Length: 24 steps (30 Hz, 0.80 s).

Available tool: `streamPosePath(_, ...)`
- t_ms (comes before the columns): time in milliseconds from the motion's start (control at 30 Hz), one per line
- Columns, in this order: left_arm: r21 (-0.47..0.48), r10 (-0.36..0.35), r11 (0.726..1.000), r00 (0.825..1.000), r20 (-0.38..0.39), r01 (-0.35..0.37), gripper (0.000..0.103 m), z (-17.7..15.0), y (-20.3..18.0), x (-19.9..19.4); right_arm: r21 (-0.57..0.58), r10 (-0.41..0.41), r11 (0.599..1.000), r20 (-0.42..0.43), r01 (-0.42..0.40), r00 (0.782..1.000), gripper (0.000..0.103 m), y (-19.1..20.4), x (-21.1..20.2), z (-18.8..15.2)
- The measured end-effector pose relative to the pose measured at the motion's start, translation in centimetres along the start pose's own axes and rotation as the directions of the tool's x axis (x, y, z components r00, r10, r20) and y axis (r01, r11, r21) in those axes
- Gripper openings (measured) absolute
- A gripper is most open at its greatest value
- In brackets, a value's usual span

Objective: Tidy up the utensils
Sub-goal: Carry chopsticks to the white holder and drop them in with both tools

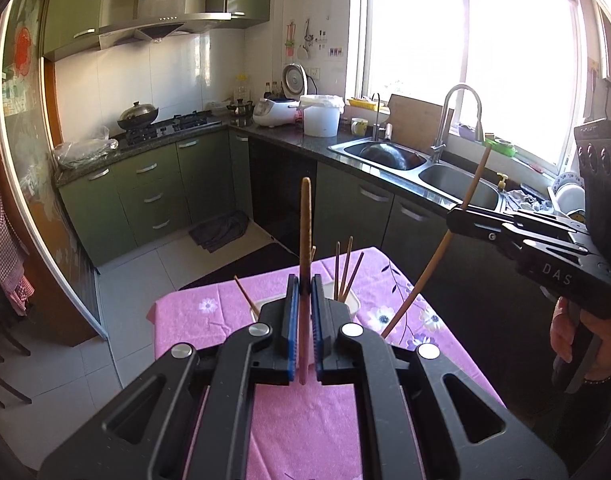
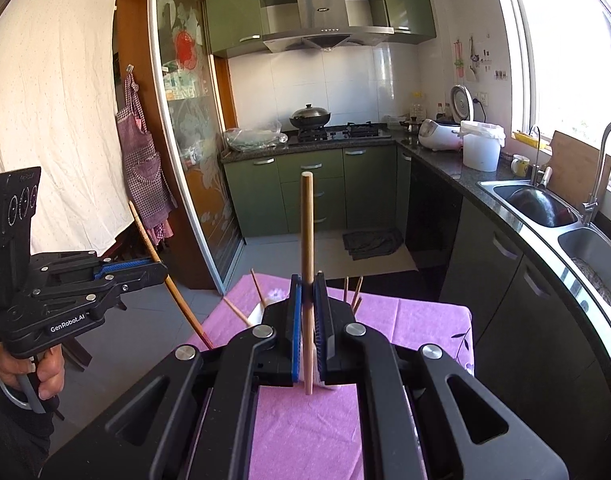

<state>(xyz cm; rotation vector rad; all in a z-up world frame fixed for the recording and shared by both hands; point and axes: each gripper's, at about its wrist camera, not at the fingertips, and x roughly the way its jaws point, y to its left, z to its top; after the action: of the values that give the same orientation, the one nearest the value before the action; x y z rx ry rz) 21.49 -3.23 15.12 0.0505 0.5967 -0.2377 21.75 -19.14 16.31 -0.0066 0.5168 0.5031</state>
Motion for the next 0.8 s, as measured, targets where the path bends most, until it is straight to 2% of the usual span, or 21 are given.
streamPosePath(233,-0.018,0.042,0.999,0.997,0.064,-0.041,0.006,3.5,0.8,3.0,0.034,-0.005,0.999,0.031,0.004,1.000,0.007,-1.9,3.0,3.6)
streamPosePath(400,-0.039,0.052,0.998,0.997,0.060,-0.049,0.006,4.5,1.5,6.0,0.055,-0.019,0.998,0.023,0.018,1.000,0.007,-3.5,5.9,3.9)
streamPosePath(567,-0.027,0.061,0.998,0.998,0.008,-0.061,0.006,3.3,1.4,8.8,0.069,-0.010,0.998,-0.016,0.011,1.000,0.007,-4.6,8.8,2.9)
streamPosePath(800,-0.005,0.065,0.998,0.996,-0.056,-0.066,0.006,1.0,1.0,10.4,0.055,0.005,0.998,-0.065,-0.002,0.998,0.007,-4.2,11.6,0.5)
